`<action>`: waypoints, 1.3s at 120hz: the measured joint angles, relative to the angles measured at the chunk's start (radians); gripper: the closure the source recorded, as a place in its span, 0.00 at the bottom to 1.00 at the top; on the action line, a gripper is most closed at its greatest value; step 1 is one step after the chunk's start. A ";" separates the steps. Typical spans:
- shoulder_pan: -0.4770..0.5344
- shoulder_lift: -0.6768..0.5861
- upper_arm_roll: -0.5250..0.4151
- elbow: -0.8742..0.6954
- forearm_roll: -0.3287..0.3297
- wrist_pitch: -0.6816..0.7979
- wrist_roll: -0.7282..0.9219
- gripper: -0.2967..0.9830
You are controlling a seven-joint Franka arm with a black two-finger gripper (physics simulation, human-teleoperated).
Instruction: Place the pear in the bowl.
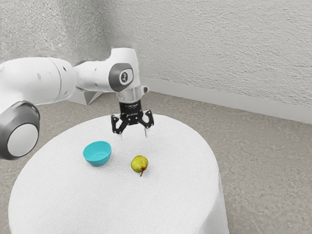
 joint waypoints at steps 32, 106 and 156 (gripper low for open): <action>-0.001 0.027 0.001 -0.099 -0.111 0.138 -0.091 0.23; -0.014 0.012 -0.029 -0.222 -0.097 0.235 -0.201 0.23; -0.013 0.027 -0.040 -0.249 -0.115 0.281 -0.231 0.24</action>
